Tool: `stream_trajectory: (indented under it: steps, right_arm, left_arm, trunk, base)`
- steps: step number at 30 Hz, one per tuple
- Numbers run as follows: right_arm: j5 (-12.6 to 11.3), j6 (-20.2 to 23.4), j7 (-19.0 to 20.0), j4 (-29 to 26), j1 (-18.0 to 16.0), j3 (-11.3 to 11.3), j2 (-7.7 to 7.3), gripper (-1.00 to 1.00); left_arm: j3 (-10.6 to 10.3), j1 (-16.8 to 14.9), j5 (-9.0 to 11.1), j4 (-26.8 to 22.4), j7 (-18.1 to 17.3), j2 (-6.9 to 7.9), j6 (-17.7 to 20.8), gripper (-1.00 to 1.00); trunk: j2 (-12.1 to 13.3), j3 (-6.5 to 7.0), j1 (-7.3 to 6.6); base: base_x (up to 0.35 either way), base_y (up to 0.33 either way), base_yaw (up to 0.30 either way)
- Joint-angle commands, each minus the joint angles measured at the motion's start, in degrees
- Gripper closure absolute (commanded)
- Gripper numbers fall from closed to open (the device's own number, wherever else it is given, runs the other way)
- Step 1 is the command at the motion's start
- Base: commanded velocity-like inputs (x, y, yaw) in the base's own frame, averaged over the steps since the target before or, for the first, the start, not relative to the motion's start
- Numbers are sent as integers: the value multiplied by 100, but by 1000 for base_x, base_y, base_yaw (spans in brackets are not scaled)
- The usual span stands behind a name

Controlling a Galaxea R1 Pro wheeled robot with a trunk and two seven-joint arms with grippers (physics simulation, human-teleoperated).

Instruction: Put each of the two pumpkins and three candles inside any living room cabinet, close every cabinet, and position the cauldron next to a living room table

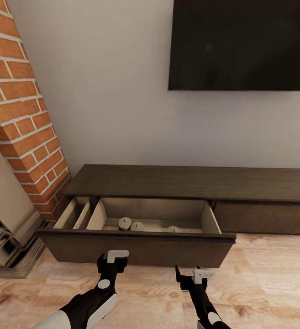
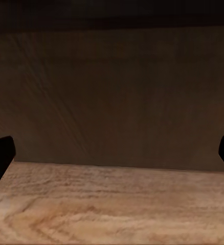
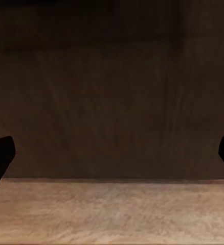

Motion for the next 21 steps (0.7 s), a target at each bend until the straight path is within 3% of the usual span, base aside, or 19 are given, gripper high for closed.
stream_trajectory:
  steps: [1,6,13,21]
  right_arm:
    - [-36,-23,-35,4,-5,48,-4,-100]
    - [-37,-22,-35,4,-5,48,-5,-100]
    - [-38,-21,-35,4,-5,48,-6,-100]
    - [-38,-23,-35,4,-5,48,-7,-100]
  left_arm:
    - [-48,-8,61,-6,34,7,-42,-100]
    - [-62,-8,52,-11,29,10,-77,-100]
    - [-65,-8,46,-12,24,10,-83,-100]
    - [-74,-8,44,-12,23,10,-83,-100]
  trunk:
    - [-2,-5,2]
    - [-2,-5,2]
    - [-2,-5,2]
    - [-323,-149,177]
  base:
    - [272,59,0]
    - [272,66,0]
    - [49,11,0]
    - [2,1,0]
